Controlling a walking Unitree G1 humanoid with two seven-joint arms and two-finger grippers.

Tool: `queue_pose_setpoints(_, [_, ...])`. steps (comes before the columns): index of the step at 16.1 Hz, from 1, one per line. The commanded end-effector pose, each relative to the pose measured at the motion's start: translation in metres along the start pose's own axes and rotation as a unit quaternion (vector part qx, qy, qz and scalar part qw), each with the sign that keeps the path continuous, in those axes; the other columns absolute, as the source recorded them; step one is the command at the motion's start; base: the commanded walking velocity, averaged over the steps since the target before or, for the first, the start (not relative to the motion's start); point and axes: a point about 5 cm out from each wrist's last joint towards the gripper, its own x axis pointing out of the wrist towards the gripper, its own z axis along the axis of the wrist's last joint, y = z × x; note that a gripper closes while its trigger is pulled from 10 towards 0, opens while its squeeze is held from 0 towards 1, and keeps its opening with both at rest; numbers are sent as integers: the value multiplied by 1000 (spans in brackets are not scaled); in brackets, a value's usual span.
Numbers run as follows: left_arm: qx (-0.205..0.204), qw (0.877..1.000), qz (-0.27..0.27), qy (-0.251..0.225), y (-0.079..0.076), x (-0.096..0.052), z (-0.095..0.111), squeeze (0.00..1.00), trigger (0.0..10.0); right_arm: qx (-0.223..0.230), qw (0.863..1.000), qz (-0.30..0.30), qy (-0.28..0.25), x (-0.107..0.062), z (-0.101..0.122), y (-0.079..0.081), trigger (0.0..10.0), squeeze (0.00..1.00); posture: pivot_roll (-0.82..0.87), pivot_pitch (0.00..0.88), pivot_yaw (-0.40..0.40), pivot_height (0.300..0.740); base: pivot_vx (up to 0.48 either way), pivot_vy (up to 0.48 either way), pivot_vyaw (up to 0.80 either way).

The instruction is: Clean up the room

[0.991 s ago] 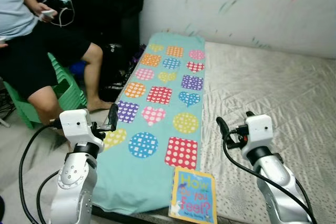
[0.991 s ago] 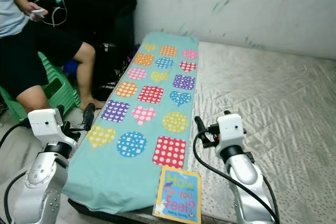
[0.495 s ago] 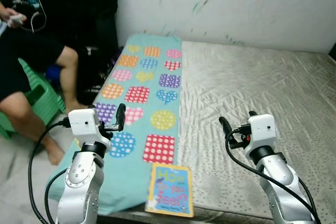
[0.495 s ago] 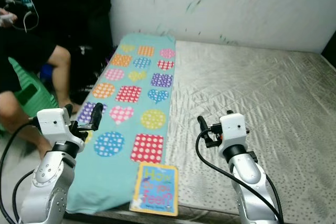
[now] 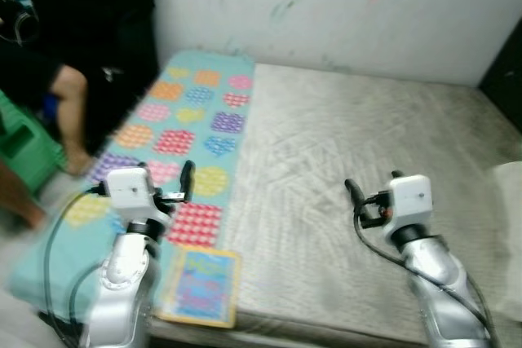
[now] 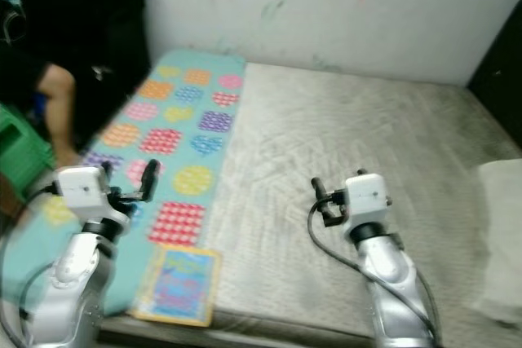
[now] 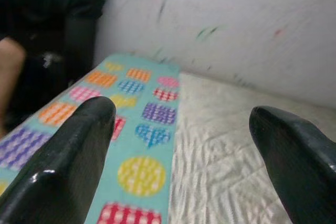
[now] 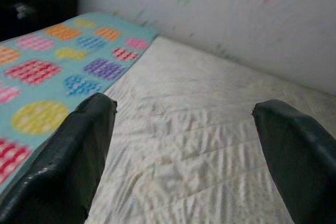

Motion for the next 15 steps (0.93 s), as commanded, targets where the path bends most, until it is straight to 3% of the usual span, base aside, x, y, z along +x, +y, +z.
queue_pose_setpoints(1, [3,1000,0,-8,-1,2,4,0,10000,-6,1000,-8,-6,2,4,-6,10000,0,-88,0,-44,740,0,-428,0])
queue_pose_setpoints(5, [3,1000,0,-9,-1,3,4,0,10000,-7,1000,-7,-6,4,4,-6,10000,0,-88,0,-46,740,0,-416,-428])
queue_pose_setpoints(9, [5,1000,1,-8,-1,3,4,0,10000,-9,1000,-4,-7,4,4,-5,10000,0,-89,0,-45,740,0,-351,0])
queue_pose_setpoints(15, [-14,999,28,-10,5,3,3,0,10000,-6,1000,5,-7,3,3,-3,10000,0,-90,0,-46,740,0,0,0])
